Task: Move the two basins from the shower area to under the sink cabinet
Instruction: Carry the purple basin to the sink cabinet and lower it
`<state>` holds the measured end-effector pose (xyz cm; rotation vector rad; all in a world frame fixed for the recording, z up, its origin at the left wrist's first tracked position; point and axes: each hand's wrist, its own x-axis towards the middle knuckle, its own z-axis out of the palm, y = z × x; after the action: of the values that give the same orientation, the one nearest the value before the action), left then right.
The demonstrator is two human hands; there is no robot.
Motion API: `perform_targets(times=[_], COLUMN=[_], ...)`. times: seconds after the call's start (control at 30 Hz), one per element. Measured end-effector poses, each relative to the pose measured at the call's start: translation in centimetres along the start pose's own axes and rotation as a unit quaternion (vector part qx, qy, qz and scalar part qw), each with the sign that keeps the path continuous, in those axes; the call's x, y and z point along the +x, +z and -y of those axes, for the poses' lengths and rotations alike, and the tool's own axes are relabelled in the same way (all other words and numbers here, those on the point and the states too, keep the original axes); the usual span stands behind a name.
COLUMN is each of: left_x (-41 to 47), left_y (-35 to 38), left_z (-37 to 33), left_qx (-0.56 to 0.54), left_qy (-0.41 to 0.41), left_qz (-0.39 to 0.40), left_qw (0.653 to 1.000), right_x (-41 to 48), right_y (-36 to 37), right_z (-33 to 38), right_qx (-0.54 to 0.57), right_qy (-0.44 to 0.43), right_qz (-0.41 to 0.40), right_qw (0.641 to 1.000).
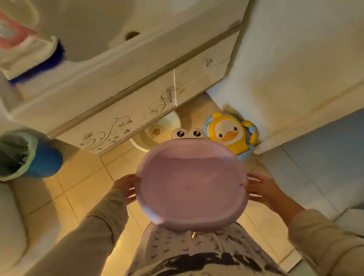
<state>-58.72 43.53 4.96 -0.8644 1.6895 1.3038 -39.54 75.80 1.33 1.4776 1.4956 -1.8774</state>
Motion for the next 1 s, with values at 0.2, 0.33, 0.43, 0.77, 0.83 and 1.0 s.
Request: perform_targets(times=[0.2,0.33,0.43,0.77,0.83,1.0], left_x=[-0.7,-0.8,-0.5,7.2,10.7,20.7], left_y=[0.7,2.8,4.4,8.3,8.7,9.6], left_z=[2.3,4.2,5.2,9.2,9.8,11.1], left_qx=[-0.131,-0.163,-0.163,-0.186,-0.190,-0.197], left_qy=[-0.060,-0.069,-0.079,-0.154,-0.164,-0.166], left_qz=[-0.073,-0.099,-0.102,-0.117,-0.105,-0.079], left_qw=[0.987,0.979,0.978,0.963,0.962,0.963], right_x=[6.3,9.8,11.9,18.8,21.6,30.3], right_y=[0.5,0.6,0.6,1.1,1.3,3.9], right_z=[7.5,11.0,12.7,11.6,9.9,6.5], right_qx=[-0.133,-0.179,-0.217,-0.300,-0.314,-0.353], right_qy=[0.005,0.018,0.030,0.073,0.080,0.062], right_qz=[0.098,0.124,0.129,0.098,0.082,0.068], right_qw=[0.986,0.976,0.967,0.946,0.942,0.931])
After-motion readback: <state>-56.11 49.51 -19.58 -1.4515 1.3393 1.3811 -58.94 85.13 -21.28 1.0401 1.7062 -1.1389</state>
